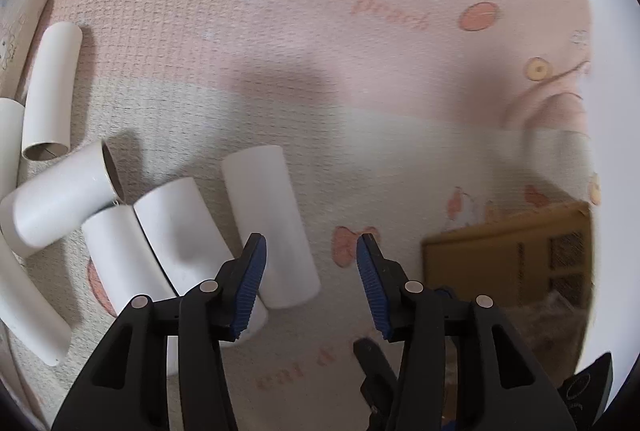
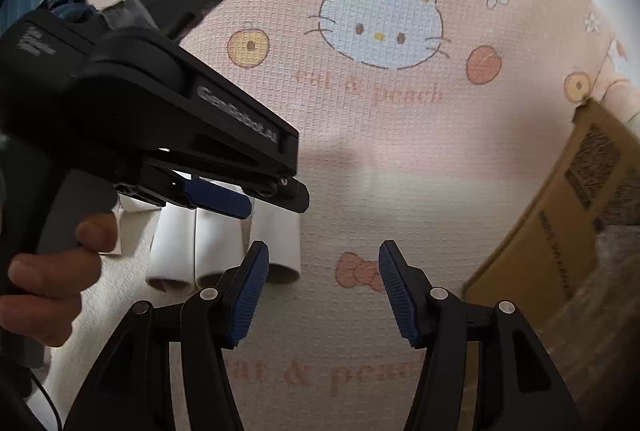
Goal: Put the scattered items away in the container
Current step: 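Close the left gripper on a white tube while the right gripper grasps another tube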
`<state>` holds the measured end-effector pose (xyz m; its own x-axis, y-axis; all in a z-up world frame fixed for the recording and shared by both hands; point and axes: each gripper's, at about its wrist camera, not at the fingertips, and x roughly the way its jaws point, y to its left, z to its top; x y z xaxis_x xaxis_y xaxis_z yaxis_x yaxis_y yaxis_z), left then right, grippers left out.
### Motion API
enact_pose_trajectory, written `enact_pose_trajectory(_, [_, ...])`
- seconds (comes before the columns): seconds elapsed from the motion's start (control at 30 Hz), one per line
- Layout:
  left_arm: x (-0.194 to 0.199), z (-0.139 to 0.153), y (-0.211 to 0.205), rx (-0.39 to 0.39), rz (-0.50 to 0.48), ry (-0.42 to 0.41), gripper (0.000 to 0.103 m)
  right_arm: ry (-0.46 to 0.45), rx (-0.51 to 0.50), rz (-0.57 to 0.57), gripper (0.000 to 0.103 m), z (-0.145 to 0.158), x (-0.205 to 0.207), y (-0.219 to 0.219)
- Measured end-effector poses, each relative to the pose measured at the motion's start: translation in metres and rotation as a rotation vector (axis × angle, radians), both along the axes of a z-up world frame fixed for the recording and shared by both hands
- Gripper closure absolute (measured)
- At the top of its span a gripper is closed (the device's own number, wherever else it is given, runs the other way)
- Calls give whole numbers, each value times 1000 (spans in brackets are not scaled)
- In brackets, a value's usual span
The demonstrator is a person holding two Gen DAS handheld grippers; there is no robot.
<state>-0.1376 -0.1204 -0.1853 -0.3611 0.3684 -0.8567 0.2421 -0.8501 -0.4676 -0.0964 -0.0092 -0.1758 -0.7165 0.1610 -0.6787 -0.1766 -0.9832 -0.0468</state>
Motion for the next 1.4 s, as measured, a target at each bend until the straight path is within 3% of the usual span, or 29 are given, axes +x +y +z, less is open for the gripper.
enact_pose_trajectory(0.17, [-4,-16,-4,55,64,-93,49,-70,-136,14,48,-21,-8,9])
enact_pose_trajectory(0.3, [-5,-25,-7,73,89,-121,48,-59,-198,25,48,-30,-8,12])
enact_pose_trajectory(0.47, [-8,-28,2,15,52,-115,49,-58,-234,42,48,-38,-15,14])
enact_pose_trajectory(0.5, [-9,-30,4,0,46,-132,57,-64,-244,41,48,-40,-18,15])
enact_pose_trajectory(0.57, [-9,-36,6,14,55,-157,57,-73,-271,32,48,-42,-22,17])
enact_pose_trajectory(0.9, [7,-35,25,63,-29,-132,57,-102,-373,26,48,-50,-12,31])
enact_pose_trajectory(1.03, [22,-29,31,30,-53,-97,59,-125,-367,31,60,-49,-1,27])
enact_pose_trajectory(1.23, [43,-25,35,58,-90,-67,62,-190,-462,-22,60,-52,16,30])
enact_pose_trajectory(1.4, [44,-23,38,56,-106,-63,57,-229,-434,-30,60,-46,28,25])
